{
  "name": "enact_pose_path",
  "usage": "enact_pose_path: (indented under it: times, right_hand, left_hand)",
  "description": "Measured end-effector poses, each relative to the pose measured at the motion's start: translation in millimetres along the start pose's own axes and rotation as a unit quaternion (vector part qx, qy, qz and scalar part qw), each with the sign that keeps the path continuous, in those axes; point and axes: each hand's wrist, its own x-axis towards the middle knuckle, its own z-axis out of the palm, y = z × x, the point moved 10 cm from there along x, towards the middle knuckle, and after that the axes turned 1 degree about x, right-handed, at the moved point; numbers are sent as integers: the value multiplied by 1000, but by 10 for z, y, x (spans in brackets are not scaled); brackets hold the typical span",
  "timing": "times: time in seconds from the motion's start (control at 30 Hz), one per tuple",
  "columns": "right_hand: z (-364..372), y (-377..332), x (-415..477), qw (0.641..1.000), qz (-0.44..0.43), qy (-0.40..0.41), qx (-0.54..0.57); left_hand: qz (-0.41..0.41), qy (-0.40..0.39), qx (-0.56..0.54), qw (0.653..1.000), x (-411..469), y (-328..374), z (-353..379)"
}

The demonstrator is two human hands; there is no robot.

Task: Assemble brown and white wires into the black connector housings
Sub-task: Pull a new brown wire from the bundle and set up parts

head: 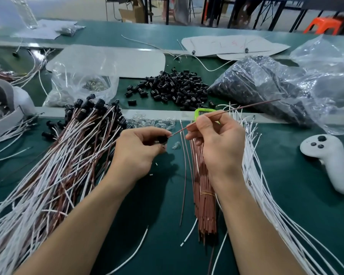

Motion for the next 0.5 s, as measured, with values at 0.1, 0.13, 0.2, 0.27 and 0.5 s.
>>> enact_pose_path:
  times: [0.1,0.13,0.2,0.27,0.5]
  right_hand:
    - [-31,-13,-9,1000,-9,4,-3]
    - [-43,-13,-13,1000,-10,4,-7]
    - [-79,4,-22,1000,-7,15,-22]
    - [-109,53,-17,999,8,26,-42]
    - [140,258,-30,988,89,-79,-102]
  left_hand:
    - [-5,-1,-12,1000,-11,9,1]
    - [-7,-1,-16,1000,-16,9,-2]
    - [-8,10,-2,1000,-23,12,-35]
    - [0,32,33,999,-29,29,-101]
    - [123,57,144,980,-168,338,-118]
